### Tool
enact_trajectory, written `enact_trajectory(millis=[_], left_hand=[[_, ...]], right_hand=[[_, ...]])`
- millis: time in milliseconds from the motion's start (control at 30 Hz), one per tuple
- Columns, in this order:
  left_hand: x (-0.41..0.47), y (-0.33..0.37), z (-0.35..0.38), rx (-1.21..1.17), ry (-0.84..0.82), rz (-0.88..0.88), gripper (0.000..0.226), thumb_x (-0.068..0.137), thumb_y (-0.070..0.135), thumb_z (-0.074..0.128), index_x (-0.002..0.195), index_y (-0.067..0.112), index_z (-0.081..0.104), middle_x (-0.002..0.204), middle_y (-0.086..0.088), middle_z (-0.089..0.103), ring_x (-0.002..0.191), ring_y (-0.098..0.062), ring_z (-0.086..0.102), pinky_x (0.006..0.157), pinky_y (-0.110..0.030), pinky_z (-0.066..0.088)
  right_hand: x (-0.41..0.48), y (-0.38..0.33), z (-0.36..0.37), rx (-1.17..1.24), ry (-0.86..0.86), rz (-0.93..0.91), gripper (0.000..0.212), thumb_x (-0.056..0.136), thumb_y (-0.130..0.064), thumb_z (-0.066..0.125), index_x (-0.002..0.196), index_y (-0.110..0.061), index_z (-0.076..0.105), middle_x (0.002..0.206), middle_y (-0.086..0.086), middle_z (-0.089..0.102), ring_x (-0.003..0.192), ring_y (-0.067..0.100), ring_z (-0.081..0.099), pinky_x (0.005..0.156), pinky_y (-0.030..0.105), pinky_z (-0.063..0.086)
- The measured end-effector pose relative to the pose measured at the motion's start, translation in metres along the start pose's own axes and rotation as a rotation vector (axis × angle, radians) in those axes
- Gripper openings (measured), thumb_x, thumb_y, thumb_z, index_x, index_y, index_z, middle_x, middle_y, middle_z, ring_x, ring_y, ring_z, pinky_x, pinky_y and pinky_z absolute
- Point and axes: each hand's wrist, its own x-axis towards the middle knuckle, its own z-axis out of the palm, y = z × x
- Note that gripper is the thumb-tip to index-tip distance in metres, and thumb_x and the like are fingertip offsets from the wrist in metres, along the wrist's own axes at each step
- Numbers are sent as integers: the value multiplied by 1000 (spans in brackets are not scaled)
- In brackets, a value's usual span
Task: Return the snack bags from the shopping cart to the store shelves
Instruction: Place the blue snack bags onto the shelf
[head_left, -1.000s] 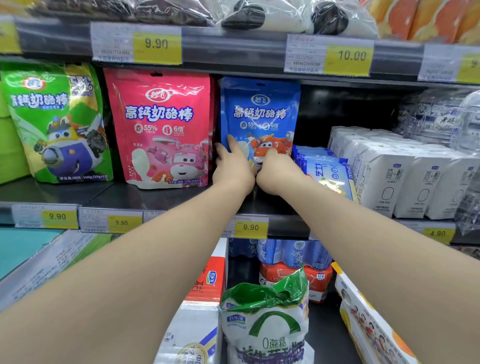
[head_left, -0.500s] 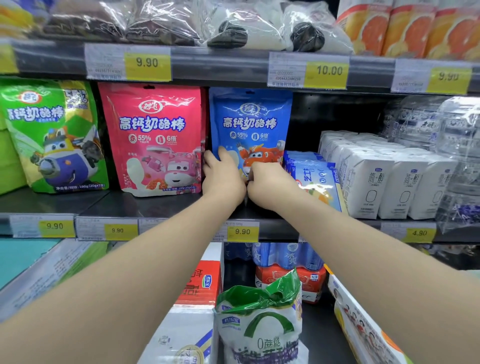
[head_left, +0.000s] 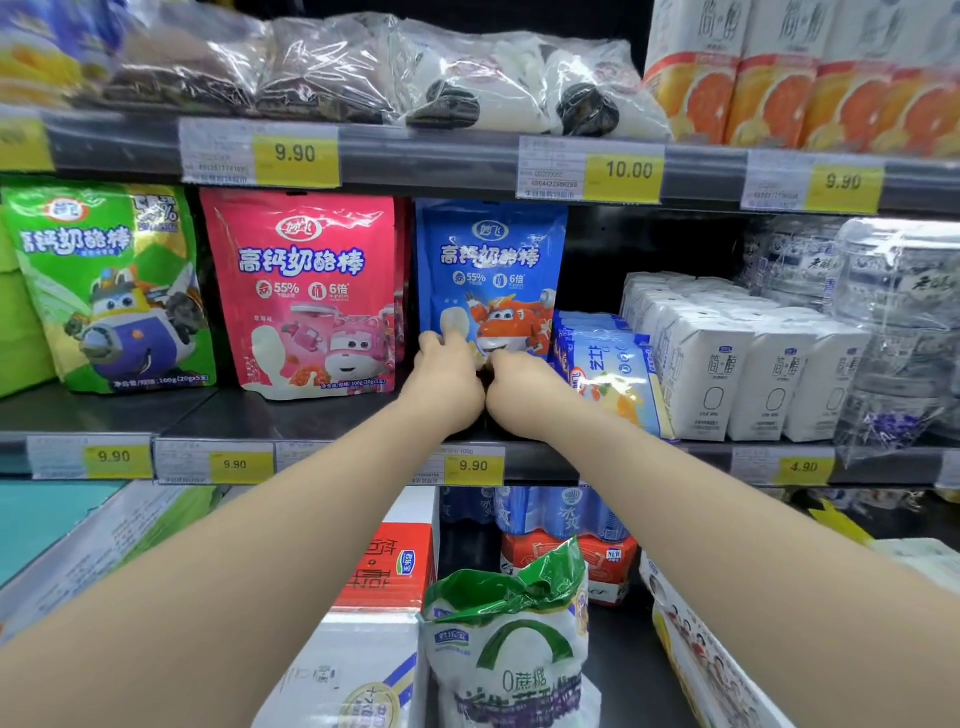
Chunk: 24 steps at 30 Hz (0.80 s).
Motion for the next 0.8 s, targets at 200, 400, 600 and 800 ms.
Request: enact_trajectory(millis=[200, 400, 600, 800], left_hand=[[-16, -5, -11, 47, -60, 62, 48, 95, 14, 50, 139, 3, 34, 134, -18, 34, 109, -36, 51, 95, -45, 46], [-43, -6, -44, 85, -173, 107, 51, 95, 17, 52, 142, 5, 37, 137, -19, 37, 126, -37, 45, 105, -46, 40], [-76, 4, -99, 131, -385, 30, 41, 94, 19, 52, 134, 10, 46, 134, -11, 39, 117, -32, 52, 99, -47, 46], [-103, 19, -193, 243, -465, -2, 36, 93, 23, 53, 127, 11, 50, 127, -11, 45, 118, -31, 51, 96, -48, 47]], right_hand=[[-7, 1, -2, 28, 24, -10, 34, 100, -8, 41, 132, -4, 52, 131, 18, 57, 107, 30, 56, 78, 30, 41], [-24, -7, -19, 22, -23, -16, 35, 98, -14, 46, 131, -5, 55, 131, 17, 61, 116, 33, 58, 81, 31, 44], [-57, -38, -67, -35, -211, -18, 43, 103, -16, 43, 145, -9, 47, 146, 11, 53, 130, 29, 52, 101, 33, 44], [-90, -92, -141, -48, -352, -101, 31, 100, -17, 48, 129, -15, 59, 130, 13, 58, 119, 30, 55, 92, 33, 46]])
